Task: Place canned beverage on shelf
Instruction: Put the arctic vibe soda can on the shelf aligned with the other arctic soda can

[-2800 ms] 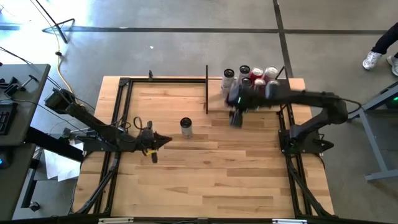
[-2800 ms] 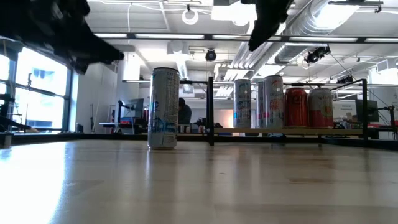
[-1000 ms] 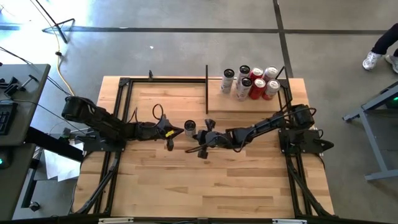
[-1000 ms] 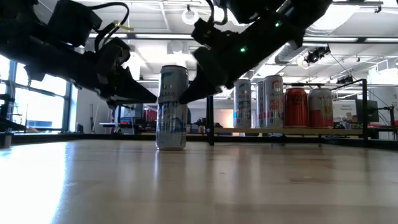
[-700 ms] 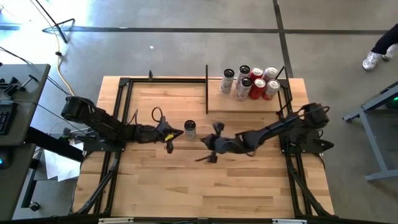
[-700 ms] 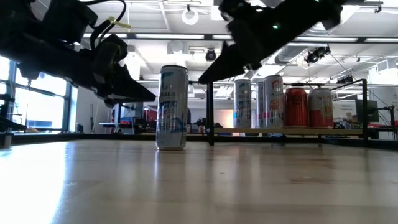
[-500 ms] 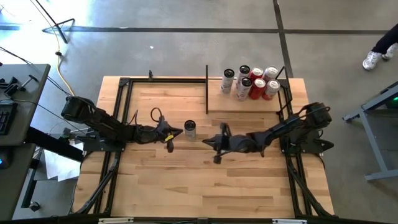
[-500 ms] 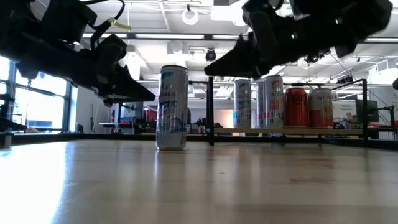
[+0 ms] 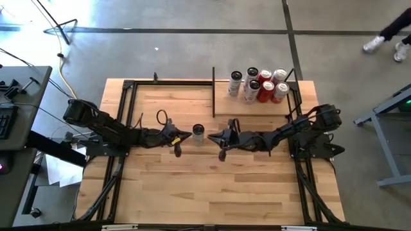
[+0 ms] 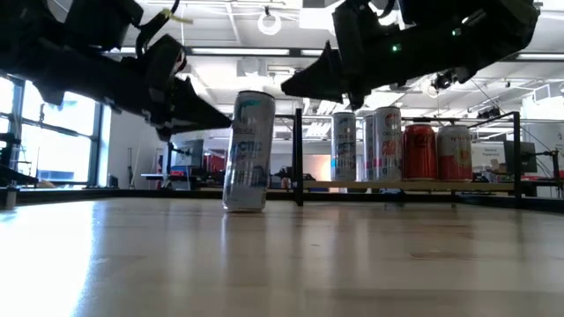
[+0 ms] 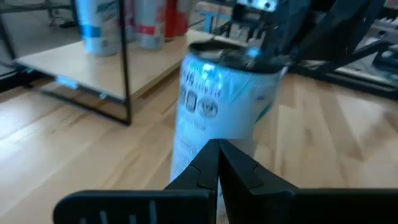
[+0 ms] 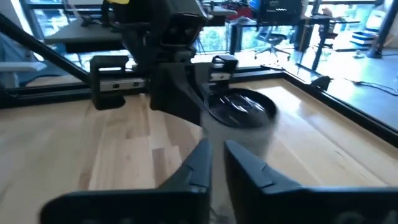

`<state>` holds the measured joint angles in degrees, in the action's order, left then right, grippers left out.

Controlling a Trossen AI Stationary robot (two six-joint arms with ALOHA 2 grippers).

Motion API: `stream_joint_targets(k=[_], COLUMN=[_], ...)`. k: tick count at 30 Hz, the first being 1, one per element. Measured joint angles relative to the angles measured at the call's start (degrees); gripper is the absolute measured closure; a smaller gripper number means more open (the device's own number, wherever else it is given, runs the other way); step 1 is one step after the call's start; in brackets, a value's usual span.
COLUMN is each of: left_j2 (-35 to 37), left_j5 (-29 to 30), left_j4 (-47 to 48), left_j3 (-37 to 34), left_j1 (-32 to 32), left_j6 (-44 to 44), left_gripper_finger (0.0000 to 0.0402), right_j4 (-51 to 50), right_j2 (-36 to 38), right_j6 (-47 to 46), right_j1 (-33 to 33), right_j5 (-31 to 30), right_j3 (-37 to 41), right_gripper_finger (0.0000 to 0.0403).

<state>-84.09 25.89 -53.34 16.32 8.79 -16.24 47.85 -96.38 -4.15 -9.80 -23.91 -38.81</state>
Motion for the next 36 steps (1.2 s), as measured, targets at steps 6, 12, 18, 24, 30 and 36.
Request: stream_joint_targets(k=[6,12,18,24,30,36], left_j2=[0.0,0.0,0.0,0.0,0.0,0.0], left_j5=[-1.6,-1.1,0.4,0.4,0.4,-0.1], left_j4=[0.7,1.1,2.2,2.5,2.5,2.5], left_j3=[1.2,1.3,1.3,1.3,1.3,1.3], left_j1=[0.5,1.8,2.1,2.1,1.7,1.3], left_j6=[0.3,0.4,0.4,0.4,0.5,0.4], left_gripper_finger=[0.0401,0.0401,0.0401,0.0401,0.0401,0.0401], right_j4=[-1.8,-1.9,-2.2,1.9,3.7,2.9], right_j2=[0.0,0.0,0.0,-1.2,-3.8,-6.9], right_j6=[-0.8,-2.7,-0.5,-0.3,-0.3,2.1], right_j1=[-1.1,-0.4,4.2,7.9,9.9,9.7], right_j5=[-0.2,-0.5,7.2,16.4,17.2,19.7], right_j3=[-0.8,-0.9,-0.9,-0.9,-1.1,-6.5], right_gripper_finger=[0.0281,0.0167,0.0120,0.0118,0.0118,0.0118])
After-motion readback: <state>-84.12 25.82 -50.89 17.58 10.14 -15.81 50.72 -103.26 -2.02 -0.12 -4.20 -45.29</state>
